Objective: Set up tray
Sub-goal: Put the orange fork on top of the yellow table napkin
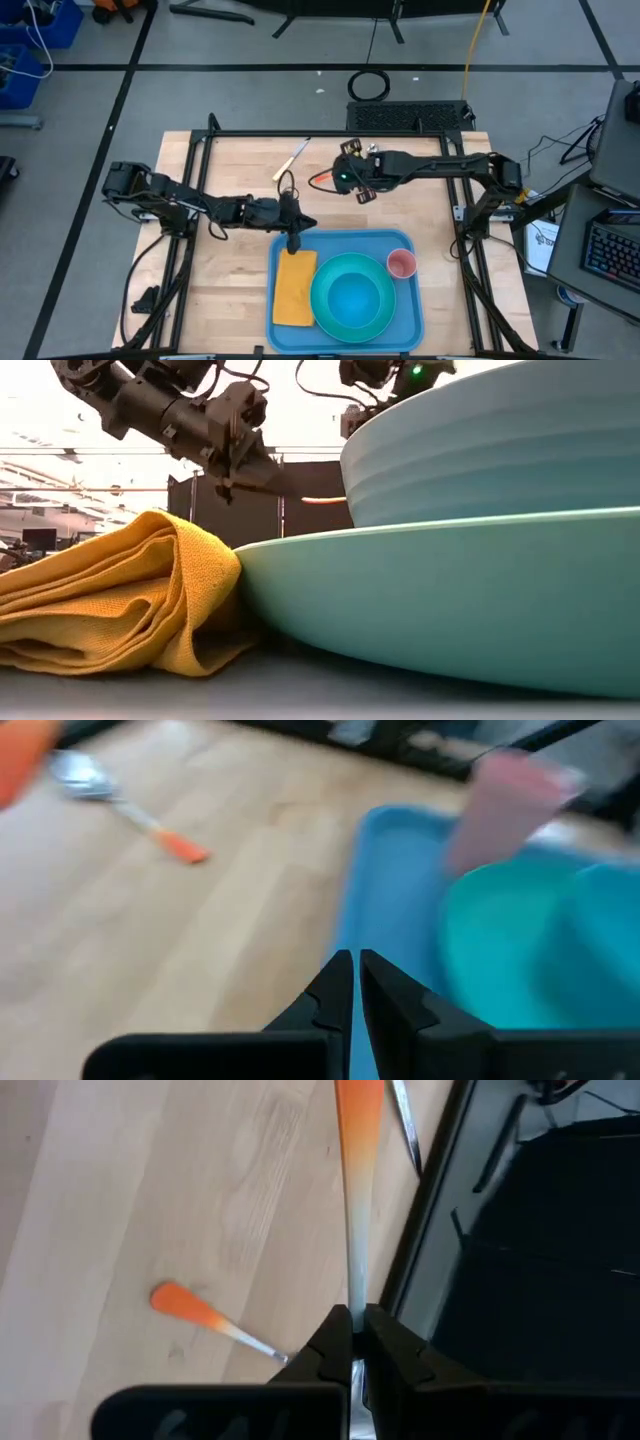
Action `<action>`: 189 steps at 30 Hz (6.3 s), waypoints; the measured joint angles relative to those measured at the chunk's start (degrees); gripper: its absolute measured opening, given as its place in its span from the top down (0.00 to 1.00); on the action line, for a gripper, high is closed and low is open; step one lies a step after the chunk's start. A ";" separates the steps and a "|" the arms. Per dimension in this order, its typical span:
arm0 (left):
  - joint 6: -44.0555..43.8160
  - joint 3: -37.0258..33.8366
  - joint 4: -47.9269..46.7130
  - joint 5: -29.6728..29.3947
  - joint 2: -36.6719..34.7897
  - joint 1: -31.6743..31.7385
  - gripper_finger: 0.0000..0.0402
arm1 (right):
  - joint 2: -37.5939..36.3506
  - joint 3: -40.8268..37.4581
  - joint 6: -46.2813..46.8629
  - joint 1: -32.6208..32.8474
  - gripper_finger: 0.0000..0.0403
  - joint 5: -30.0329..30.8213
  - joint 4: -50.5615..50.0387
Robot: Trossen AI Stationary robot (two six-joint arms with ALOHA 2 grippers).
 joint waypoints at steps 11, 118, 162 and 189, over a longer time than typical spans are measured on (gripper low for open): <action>0.27 0.00 -1.17 -2.84 0.00 -1.00 0.64 | -7.92 -10.46 -3.78 8.21 1.00 4.85 5.77; -11.08 2.12 -6.40 14.64 0.20 3.44 0.98 | -4.39 -16.91 -29.58 25.00 1.00 15.11 29.86; -10.67 2.45 -1.15 14.43 -0.09 1.69 0.98 | -4.36 -16.91 -23.36 23.94 0.42 16.40 31.63; -12.99 2.32 -3.51 10.55 0.02 5.22 0.98 | -4.82 -16.94 -22.93 28.18 0.31 26.53 37.07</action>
